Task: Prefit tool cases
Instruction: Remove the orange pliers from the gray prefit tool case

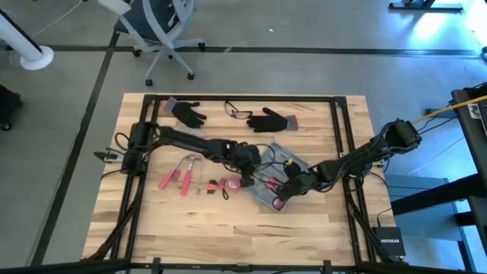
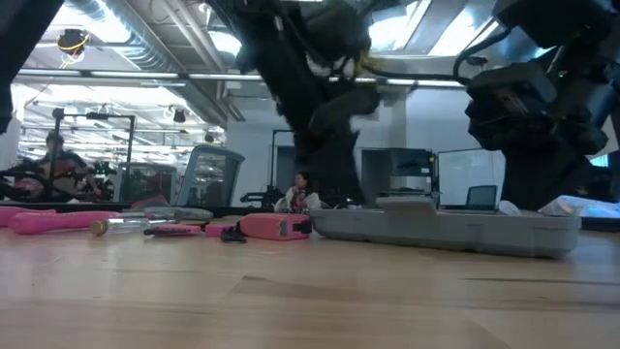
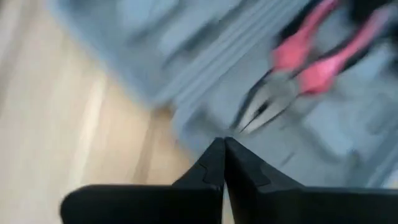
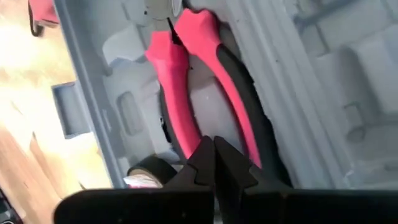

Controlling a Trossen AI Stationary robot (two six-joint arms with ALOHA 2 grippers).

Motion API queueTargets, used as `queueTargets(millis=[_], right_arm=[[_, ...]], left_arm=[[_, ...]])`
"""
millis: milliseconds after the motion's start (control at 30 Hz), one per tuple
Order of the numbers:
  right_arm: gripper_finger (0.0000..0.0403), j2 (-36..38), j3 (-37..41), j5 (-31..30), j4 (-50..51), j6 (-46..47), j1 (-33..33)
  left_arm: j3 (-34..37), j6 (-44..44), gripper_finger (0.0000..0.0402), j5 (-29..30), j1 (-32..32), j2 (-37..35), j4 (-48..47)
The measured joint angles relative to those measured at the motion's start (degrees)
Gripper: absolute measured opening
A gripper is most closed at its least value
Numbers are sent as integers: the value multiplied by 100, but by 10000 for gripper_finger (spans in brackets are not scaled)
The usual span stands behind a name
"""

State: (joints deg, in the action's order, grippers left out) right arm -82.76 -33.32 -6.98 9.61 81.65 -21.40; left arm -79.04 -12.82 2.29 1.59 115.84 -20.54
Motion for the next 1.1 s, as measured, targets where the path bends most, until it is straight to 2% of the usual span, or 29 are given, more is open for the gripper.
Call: queueTargets(millis=[100, 167, 233, 333, 433, 567, 667, 833, 1100], right_arm=[[0, 0, 0, -83, -7, -3, -1], [0, 0, 0, -255, -9, -9, 1], [0, 0, 0, -414, -11, -14, 4], [0, 0, 0, -497, -13, -19, 4], [0, 0, 0, -542, -18, -33, 1], [0, 0, 0, -593, -80, -101, 4], [0, 0, 0, -592, -162, -105, 4], [0, 0, 0, -592, -269, -110, 4], [0, -126, -11, -610, -343, -105, 30]], left_arm=[[0, -1390, 0, -664, 268, -2, -111], [-3, -2170, 0, -1314, 404, -6, -18], [-3, -2594, 0, -1917, 468, -6, 86], [-5, -3098, 0, -2229, 409, -12, 110], [-5, -3369, 0, -2021, 234, -12, 94], [-7, -3527, 0, -918, -24, 5, 90], [-7, -3712, 0, -421, -96, 10, 249], [-12, -3735, 0, -15, -85, 14, 330], [-14, -3614, 0, -12, -127, 324, 370]])
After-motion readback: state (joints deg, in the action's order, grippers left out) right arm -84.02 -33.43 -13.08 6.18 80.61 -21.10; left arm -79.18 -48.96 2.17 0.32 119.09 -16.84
